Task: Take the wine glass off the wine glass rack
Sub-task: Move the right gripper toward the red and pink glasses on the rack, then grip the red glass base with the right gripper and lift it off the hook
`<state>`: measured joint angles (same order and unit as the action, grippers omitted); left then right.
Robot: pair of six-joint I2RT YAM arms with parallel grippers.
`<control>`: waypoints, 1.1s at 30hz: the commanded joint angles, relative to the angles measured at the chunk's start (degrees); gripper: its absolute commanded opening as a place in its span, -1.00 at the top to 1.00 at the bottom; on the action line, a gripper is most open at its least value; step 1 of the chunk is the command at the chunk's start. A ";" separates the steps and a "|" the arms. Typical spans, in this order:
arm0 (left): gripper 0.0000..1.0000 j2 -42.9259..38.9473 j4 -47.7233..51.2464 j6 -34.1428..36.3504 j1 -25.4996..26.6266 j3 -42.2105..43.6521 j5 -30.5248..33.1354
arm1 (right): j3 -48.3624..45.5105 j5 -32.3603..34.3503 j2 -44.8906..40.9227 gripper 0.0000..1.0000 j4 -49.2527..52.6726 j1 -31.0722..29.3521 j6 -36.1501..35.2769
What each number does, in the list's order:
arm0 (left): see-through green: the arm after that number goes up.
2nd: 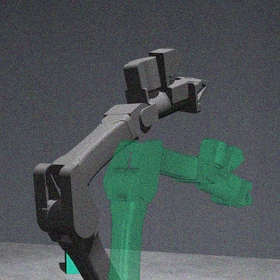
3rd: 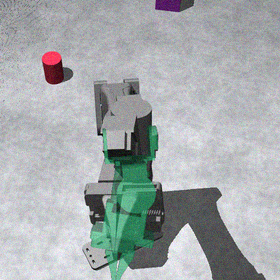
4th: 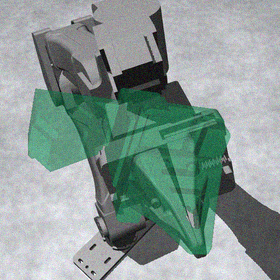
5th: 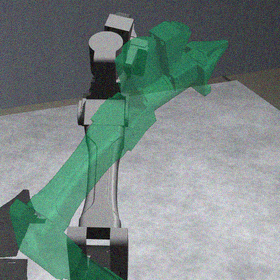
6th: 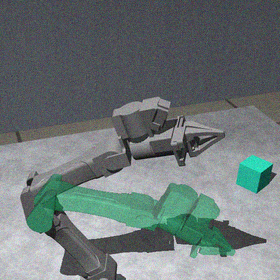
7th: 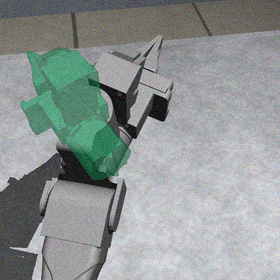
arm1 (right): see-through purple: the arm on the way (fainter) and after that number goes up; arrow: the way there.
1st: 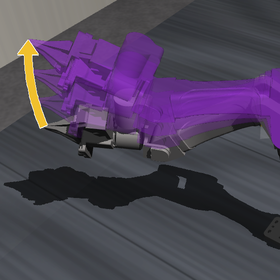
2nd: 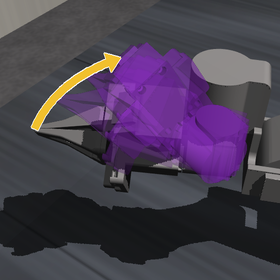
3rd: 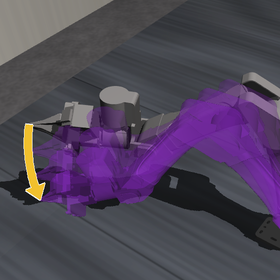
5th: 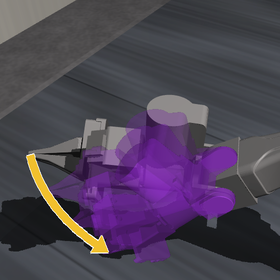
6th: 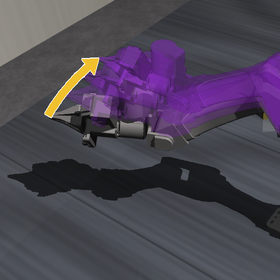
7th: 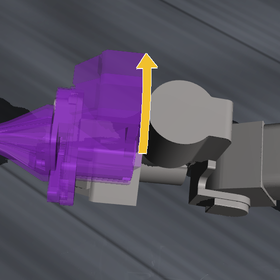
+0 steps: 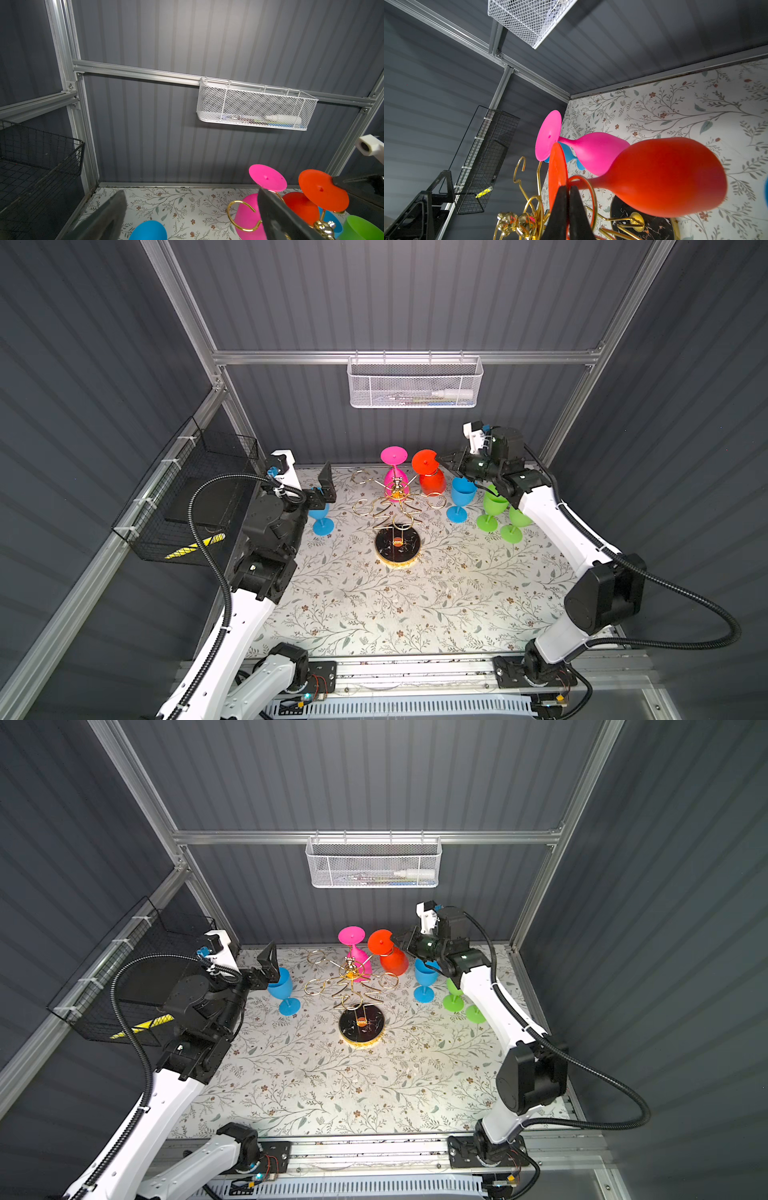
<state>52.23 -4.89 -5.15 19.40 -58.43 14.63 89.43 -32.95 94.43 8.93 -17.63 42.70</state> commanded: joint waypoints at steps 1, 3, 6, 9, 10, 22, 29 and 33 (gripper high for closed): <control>-0.99 -1.01 0.31 1.10 -0.42 0.43 0.95 | 0.16 -2.14 -0.48 1.00 -1.64 -0.30 1.37; -0.99 -1.07 0.25 1.10 -0.41 0.43 0.86 | 0.03 -2.88 -0.54 1.00 -2.31 -0.46 2.28; -0.99 -1.07 0.23 0.89 -0.41 0.38 0.77 | -0.23 -3.95 -0.82 1.00 -3.10 -0.81 3.27; -0.99 -0.94 0.06 0.67 -0.46 0.44 0.67 | -0.37 -4.52 -1.09 1.00 -3.28 -1.50 3.86; -0.99 -0.89 0.05 0.59 -0.46 0.46 0.61 | -0.57 -4.71 -1.17 1.00 -3.37 -1.82 4.12; -0.99 -1.16 0.05 0.55 -0.41 0.53 0.62 | -5.86 -3.30 -5.93 1.00 -2.34 -3.64 3.98; -0.99 -1.34 0.14 0.49 -0.41 0.69 0.63 | -8.12 1.74 -10.19 1.00 0.14 -2.90 1.51; -0.99 -1.43 0.15 0.65 -0.44 0.73 0.39 | -9.42 3.09 -13.12 1.00 1.32 -1.00 0.58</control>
<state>51.75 -4.69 -5.15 19.38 -58.41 14.61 80.90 -32.12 83.33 8.99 -19.94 45.15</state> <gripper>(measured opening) 0.997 0.051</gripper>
